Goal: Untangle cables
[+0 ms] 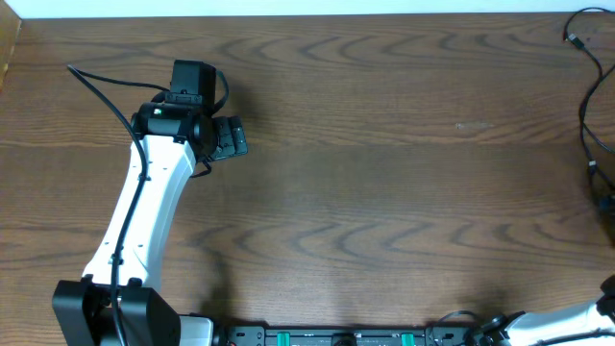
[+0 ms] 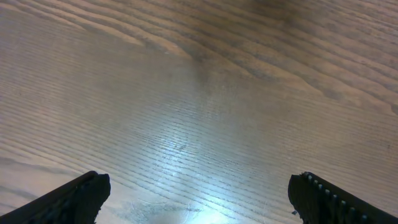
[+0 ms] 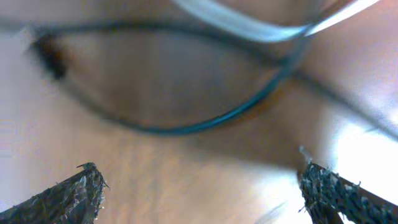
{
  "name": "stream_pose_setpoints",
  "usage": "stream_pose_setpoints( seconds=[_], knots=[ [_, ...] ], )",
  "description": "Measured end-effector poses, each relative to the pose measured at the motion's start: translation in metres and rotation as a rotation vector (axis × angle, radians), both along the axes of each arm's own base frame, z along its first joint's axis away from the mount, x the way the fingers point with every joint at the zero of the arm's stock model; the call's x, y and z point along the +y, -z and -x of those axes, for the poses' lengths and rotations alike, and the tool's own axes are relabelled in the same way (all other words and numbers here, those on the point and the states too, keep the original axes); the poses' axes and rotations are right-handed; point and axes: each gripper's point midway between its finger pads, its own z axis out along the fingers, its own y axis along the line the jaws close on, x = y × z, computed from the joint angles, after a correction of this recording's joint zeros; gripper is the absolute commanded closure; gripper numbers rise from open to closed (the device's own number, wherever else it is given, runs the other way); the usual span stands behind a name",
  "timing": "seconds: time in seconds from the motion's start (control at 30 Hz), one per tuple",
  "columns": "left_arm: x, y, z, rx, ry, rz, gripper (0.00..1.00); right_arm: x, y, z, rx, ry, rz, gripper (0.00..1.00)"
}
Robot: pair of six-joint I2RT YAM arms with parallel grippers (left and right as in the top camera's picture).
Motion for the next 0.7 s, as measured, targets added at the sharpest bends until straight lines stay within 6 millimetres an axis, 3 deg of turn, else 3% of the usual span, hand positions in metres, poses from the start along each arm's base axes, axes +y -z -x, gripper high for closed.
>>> stream_pose_setpoints(
  seconds=[0.1, 0.27, 0.43, 0.57, 0.7],
  knots=[
    [0.000, 0.000, 0.000, 0.000, 0.000, 0.000, 0.03, 0.017, -0.022, -0.010, -0.041, -0.064, 0.011, 0.01],
    [0.000, 0.000, 0.000, 0.000, 0.000, 0.000, 0.03, 0.043, -0.100, -0.030, -0.164, -0.178, 0.161, 0.01],
    [0.000, 0.000, 0.000, 0.000, 0.000, 0.000, 0.03, 0.104, -0.160, -0.045, -0.263, -0.383, 0.270, 0.01],
    [0.000, 0.000, 0.000, 0.000, 0.000, 0.000, 0.03, 0.164, -0.183, -0.053, -0.314, -0.582, 0.297, 0.01],
    [0.000, 0.000, 0.000, 0.000, 0.000, 0.000, 0.03, 0.207, -0.182, -0.052, -0.310, -0.726, 0.264, 0.01]
  ],
)
